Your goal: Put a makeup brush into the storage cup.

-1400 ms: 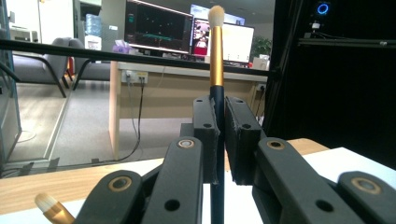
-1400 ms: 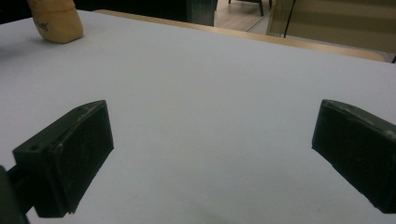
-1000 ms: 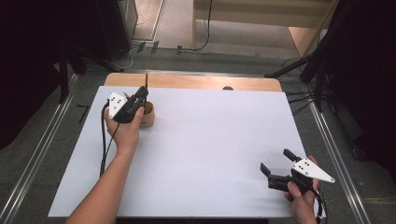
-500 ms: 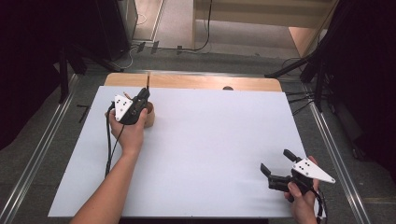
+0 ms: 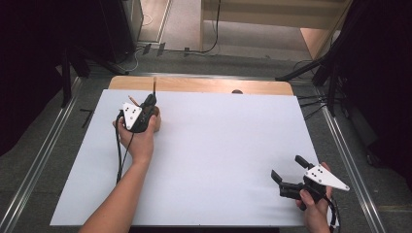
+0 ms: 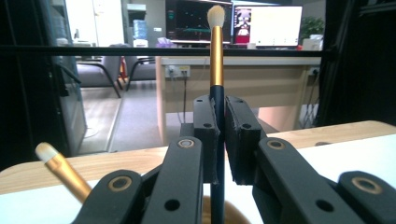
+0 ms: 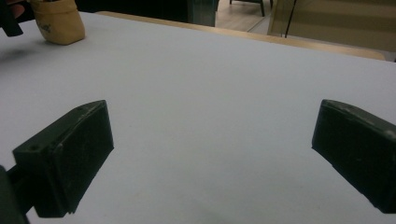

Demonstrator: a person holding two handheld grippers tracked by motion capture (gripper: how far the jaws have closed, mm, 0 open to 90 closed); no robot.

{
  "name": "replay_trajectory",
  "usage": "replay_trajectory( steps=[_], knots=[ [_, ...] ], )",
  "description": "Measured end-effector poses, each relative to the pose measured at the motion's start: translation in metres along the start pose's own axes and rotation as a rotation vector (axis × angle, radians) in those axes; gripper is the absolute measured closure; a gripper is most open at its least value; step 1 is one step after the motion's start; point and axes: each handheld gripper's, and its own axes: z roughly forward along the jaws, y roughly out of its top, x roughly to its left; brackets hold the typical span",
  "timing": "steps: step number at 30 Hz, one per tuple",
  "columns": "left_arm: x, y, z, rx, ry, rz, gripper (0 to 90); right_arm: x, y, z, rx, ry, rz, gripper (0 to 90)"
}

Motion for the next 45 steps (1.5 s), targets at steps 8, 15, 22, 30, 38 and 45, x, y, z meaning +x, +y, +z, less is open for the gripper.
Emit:
replay_trajectory(
  steps=[8, 15, 22, 30, 38, 45],
  knots=[
    [0.0, -0.006, -0.002, 0.033, -0.012, -0.002, 84.5, 0.0, 0.0, 0.0, 0.001, -0.002, 0.002, 0.0],
    [0.0, -0.009, -0.004, 0.081, -0.036, -0.025, 84.3, 0.001, 0.0, 0.0, 0.001, -0.003, -0.001, 0.0],
    [0.0, -0.008, -0.006, 0.115, -0.09, -0.066, 82.9, 0.0, 0.0, 0.0, 0.0, -0.004, 0.001, 0.0],
    [0.0, -0.005, -0.01, 0.139, -0.106, -0.077, 73.5, 0.0, -0.001, 0.001, 0.004, -0.004, 0.003, 0.0],
    [-0.002, 0.005, -0.02, 0.171, -0.195, -0.119, 65.8, -0.001, 0.0, 0.001, 0.002, -0.007, 0.002, 0.0],
    [-0.001, 0.014, -0.035, 0.174, -0.229, -0.098, 60.4, -0.001, -0.001, 0.0, 0.005, -0.008, 0.007, 0.0]
  ],
)
